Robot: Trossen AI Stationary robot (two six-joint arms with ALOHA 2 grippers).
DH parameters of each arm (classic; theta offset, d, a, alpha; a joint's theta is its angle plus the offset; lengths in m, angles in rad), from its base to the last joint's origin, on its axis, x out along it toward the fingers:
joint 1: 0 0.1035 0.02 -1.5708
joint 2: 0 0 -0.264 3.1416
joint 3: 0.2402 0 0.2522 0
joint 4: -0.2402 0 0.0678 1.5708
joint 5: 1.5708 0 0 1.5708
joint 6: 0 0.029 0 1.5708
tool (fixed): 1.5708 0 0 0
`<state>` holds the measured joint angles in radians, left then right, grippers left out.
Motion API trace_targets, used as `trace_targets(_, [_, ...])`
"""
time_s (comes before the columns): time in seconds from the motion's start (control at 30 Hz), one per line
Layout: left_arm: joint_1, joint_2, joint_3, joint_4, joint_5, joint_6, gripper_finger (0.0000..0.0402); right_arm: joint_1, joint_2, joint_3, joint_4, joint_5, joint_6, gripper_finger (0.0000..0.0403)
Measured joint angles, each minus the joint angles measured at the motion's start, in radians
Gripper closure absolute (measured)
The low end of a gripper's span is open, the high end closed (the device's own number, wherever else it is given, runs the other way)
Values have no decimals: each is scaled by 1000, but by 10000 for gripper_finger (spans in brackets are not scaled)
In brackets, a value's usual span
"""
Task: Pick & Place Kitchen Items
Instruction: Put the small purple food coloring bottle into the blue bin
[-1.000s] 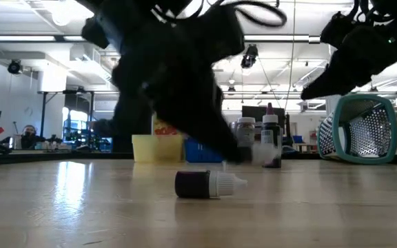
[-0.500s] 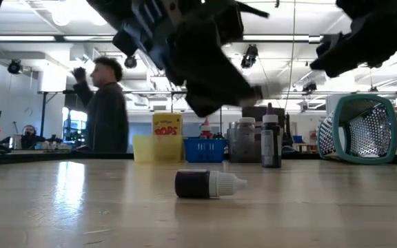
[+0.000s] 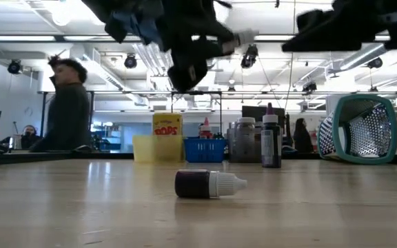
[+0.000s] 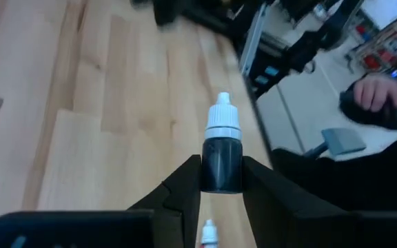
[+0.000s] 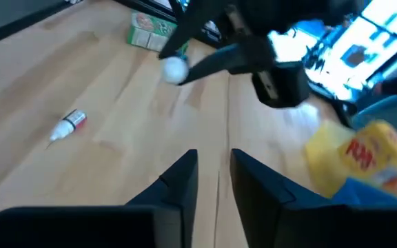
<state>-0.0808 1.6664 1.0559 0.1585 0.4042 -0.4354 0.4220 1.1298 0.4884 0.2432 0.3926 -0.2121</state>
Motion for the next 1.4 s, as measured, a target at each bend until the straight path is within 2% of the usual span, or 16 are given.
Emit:
trace_targets(0.2, [2,-64,2,-22,0,-20,300,0,91,119,-8,17,-100,275])
trace_targets(0.37, [4,-67,1,-27,0,-42,300,1,166,197,-12,29,-172,242])
trace_targets(0.67, [28,-66,2,-28,-1,-77,300,1,251,285,-69,29,-211,212])
trace_targets(0.8, [39,-65,2,-20,-1,-71,300,1,259,295,-68,28,-211,219])
trace_targets(1.2, [57,-63,2,18,-2,-44,300,0,241,296,-49,27,-214,281])
trace_targets(1.4, [58,-63,2,19,11,-43,300,-1,241,296,-48,53,-215,293])
